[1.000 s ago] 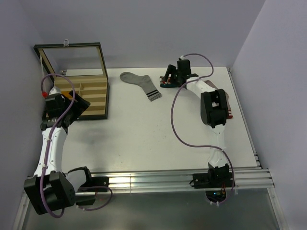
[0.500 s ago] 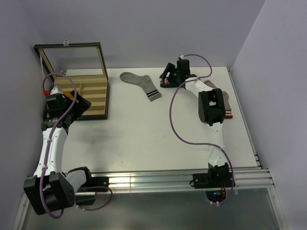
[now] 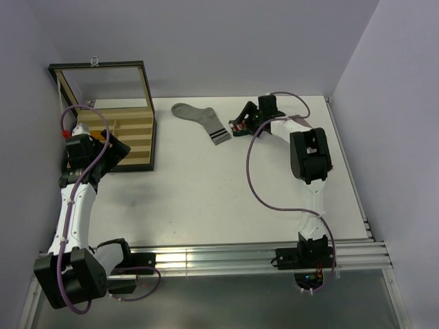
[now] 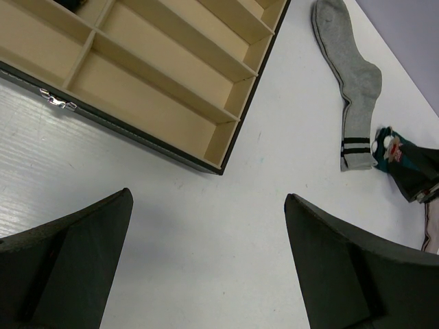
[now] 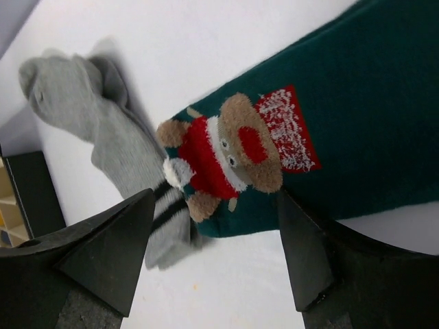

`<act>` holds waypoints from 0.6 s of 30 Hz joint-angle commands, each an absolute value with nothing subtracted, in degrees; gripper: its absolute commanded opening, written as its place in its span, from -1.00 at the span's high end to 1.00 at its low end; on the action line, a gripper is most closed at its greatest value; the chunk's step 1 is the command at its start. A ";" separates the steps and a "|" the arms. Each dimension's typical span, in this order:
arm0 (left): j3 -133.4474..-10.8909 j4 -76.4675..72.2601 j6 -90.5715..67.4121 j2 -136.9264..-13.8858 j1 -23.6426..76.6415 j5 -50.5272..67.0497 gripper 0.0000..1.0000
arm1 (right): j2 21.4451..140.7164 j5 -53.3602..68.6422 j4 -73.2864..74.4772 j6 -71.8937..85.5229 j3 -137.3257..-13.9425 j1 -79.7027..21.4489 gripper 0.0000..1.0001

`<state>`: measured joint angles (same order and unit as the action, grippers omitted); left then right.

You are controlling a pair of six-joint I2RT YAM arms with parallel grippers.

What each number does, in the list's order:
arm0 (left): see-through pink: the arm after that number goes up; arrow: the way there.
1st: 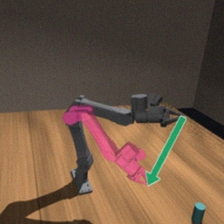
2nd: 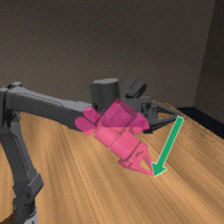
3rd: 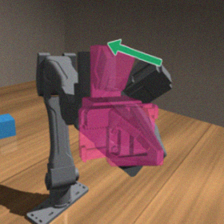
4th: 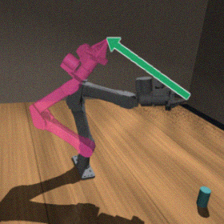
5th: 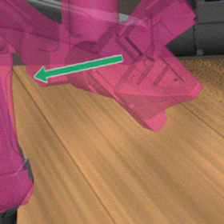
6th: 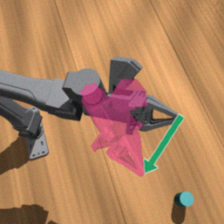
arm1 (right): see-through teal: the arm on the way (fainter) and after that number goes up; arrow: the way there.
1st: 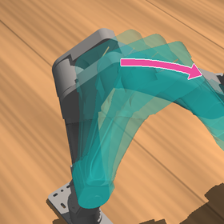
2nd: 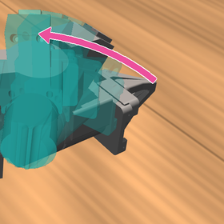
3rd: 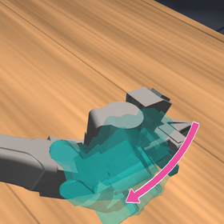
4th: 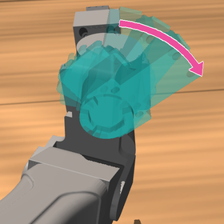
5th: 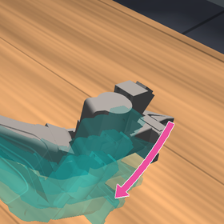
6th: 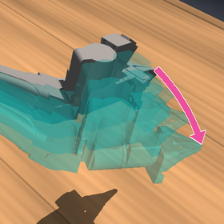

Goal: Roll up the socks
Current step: Move the sock to the center of the board.

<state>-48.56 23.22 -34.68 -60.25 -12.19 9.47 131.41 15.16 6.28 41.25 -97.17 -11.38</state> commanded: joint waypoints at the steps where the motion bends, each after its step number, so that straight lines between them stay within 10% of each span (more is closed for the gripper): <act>1: -48.16 21.01 -34.10 -58.27 -12.04 10.90 -0.97 | 125.89 14.50 14.42 41.49 -89.14 -10.99 -0.60; 18: -47.81 20.21 -35.24 -58.53 -12.04 13.80 -0.96 | 98.36 13.01 14.06 34.28 -51.33 -21.69 -0.61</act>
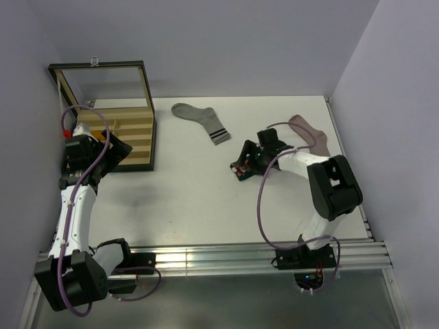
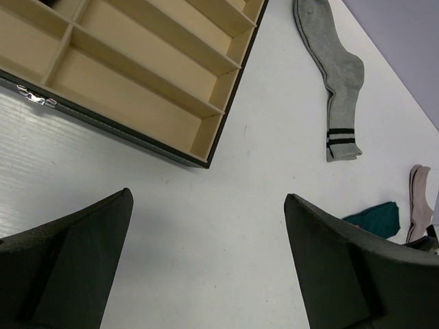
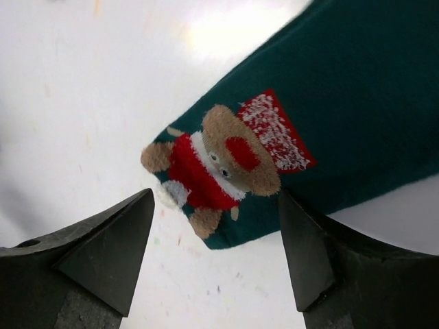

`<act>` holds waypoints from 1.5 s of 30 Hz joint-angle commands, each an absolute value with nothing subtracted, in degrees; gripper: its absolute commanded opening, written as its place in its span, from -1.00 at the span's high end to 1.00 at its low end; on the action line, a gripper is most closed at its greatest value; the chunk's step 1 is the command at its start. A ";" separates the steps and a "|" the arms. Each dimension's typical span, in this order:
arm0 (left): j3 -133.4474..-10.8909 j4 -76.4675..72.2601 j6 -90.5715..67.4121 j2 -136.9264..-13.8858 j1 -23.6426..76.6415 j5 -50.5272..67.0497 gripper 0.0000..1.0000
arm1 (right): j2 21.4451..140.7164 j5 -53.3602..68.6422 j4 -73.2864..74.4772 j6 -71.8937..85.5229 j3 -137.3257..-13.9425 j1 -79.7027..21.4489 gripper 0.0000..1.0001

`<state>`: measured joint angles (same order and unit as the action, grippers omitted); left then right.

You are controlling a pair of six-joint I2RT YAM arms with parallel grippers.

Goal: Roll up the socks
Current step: Move the sock to the center of the board.

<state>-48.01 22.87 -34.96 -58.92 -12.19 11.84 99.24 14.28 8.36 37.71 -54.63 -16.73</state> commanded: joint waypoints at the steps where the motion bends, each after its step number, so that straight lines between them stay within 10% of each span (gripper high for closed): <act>1: -47.81 20.13 -35.33 -58.71 -12.04 13.97 -0.96 | 98.09 12.75 13.80 34.02 -50.89 -24.84 -0.61; 22: -47.64 19.16 -37.35 -62.93 -12.57 17.31 -0.93 | 87.54 -14.32 13.54 16.62 -55.99 -51.93 -0.43; 32: -47.64 18.98 -37.62 -63.46 -12.57 18.11 -0.93 | 96.23 -22.23 18.19 14.50 -60.82 -56.33 -0.04; 45: -47.64 19.07 -37.71 -63.46 -12.66 17.93 -0.92 | 101.25 -23.20 19.60 14.24 -61.96 -58.27 0.01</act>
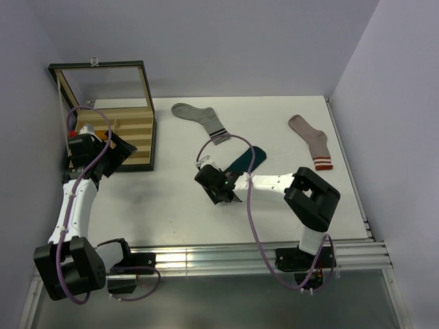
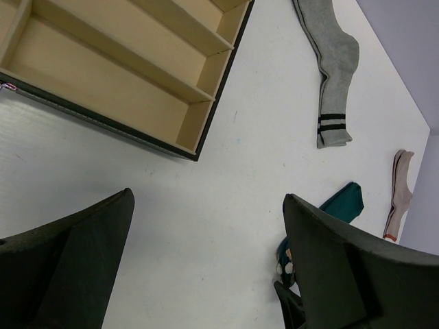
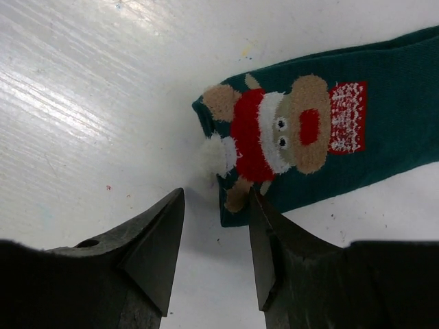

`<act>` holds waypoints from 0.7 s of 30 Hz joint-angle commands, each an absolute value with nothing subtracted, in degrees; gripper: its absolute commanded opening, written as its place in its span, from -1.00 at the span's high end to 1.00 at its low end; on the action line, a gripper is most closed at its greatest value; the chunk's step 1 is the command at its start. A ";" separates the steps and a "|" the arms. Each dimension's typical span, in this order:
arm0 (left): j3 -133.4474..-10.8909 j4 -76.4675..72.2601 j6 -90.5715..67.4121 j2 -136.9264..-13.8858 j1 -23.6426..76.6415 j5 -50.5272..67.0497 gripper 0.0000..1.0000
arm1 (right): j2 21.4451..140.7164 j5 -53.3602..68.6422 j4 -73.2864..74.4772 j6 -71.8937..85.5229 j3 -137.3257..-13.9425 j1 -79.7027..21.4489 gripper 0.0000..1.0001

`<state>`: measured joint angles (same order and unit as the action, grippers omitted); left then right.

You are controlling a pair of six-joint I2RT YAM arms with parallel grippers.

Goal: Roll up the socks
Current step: Move the sock to the center of the board, then roll the sock at the center of the board.

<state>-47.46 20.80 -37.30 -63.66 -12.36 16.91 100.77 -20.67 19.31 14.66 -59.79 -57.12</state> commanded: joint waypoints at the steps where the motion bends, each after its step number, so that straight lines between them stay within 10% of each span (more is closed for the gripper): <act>1: -47.64 19.07 -37.62 -63.37 -12.66 17.93 -0.92 | 101.42 -23.55 19.60 14.24 -61.96 -58.79 0.01; 13: -47.29 19.33 -37.62 -62.84 -12.66 16.70 -0.92 | 106.08 -25.58 23.03 15.91 -63.28 -59.68 0.17; 21: -47.99 22.06 -38.41 -60.65 -7.48 8.01 -0.91 | 109.42 -21.62 22.50 14.42 -64.94 -60.12 0.82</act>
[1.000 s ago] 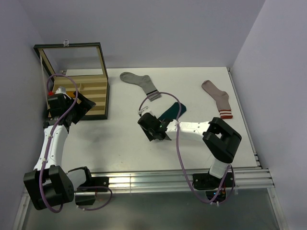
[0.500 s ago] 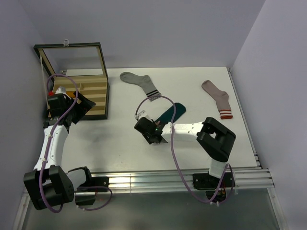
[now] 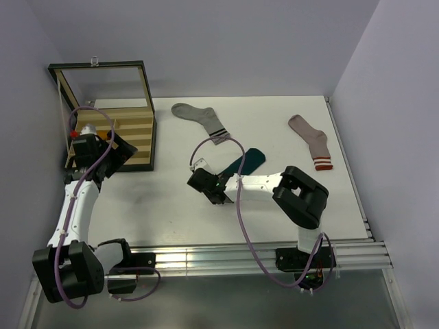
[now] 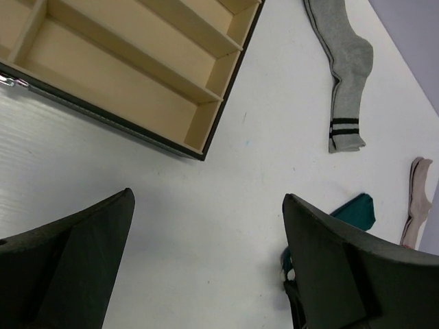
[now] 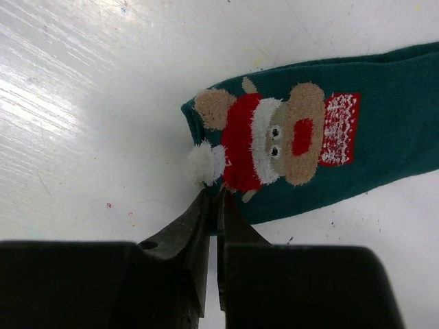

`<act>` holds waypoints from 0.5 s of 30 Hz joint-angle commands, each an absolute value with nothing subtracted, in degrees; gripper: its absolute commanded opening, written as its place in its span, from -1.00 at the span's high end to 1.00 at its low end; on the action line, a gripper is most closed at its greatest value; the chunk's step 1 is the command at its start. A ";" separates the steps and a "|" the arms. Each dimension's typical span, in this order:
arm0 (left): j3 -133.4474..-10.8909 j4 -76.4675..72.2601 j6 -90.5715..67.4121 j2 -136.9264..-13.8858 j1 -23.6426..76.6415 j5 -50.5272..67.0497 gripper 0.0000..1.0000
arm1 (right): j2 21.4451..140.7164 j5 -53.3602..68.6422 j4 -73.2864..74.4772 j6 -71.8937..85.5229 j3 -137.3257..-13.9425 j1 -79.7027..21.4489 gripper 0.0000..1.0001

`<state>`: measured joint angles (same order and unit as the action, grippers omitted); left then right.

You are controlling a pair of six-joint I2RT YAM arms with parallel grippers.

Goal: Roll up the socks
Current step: Roll the sock at the center of the board.

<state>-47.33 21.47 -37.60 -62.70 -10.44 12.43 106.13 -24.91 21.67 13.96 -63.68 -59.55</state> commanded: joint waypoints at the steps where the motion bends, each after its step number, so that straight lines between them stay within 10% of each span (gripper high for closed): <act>1: -48.16 22.76 -38.93 -60.30 -6.43 7.04 -0.91 | 109.51 -20.40 22.33 14.41 -65.39 -60.12 0.86; 15: -39.56 14.79 -51.58 -62.40 12.38 7.20 -0.86 | 102.66 19.27 5.13 22.57 -61.01 -46.16 1.00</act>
